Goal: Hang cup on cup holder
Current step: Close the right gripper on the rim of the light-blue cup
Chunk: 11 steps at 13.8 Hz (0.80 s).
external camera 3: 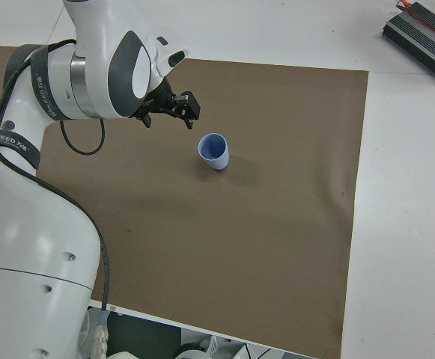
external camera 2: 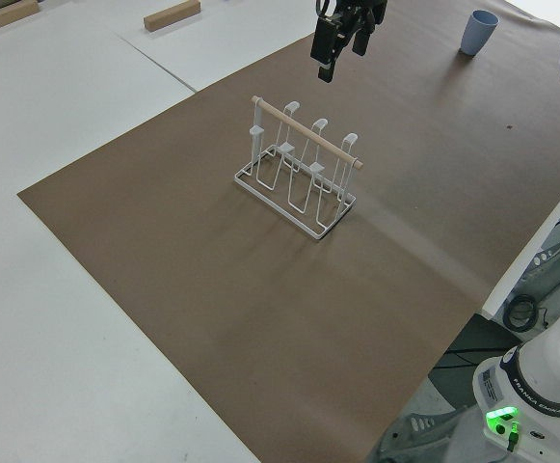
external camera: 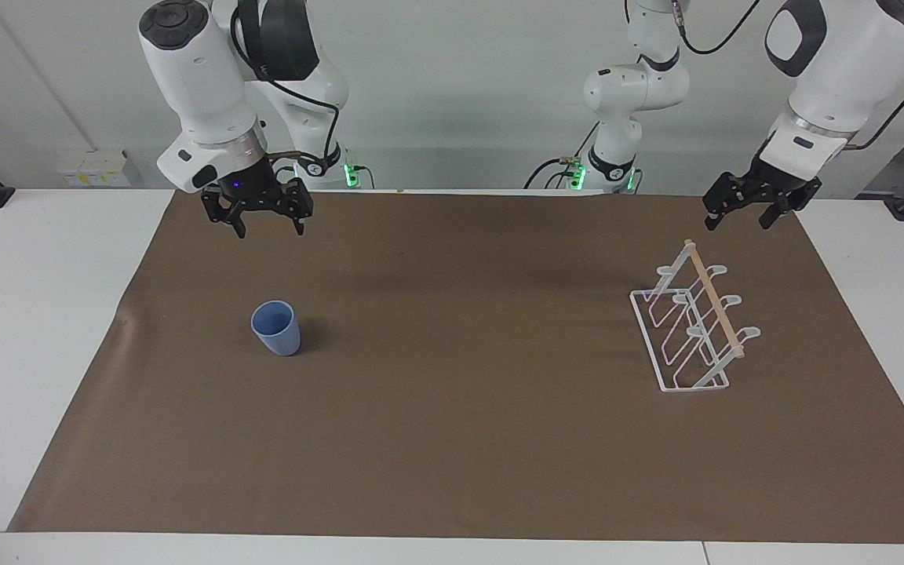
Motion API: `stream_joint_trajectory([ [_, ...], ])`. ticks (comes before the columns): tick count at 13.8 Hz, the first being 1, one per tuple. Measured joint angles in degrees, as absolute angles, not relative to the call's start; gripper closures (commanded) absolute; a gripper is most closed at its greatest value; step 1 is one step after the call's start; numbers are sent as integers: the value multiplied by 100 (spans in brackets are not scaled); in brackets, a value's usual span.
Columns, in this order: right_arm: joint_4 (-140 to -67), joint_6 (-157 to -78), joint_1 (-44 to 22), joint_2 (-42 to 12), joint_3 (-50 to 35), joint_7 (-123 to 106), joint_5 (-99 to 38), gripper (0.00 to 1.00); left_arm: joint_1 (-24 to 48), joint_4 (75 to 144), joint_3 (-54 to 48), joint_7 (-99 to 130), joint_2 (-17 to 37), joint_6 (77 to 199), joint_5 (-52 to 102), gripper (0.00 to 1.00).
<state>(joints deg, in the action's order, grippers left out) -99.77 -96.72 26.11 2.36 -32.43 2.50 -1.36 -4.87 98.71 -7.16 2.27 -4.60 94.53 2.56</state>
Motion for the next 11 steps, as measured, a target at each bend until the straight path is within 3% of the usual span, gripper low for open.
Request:
stream_joint_trajectory([
  [7, -10003, -9701, 2611, 241, -3242, 251, -143, 0, -487, 9871, -716, 227, -460, 9453, 256, 0],
  [11, -10148, -10327, 2578, 244, -3259, 251, -163, 0, -487, 9871, -716, 227, -460, 9453, 256, 0],
])
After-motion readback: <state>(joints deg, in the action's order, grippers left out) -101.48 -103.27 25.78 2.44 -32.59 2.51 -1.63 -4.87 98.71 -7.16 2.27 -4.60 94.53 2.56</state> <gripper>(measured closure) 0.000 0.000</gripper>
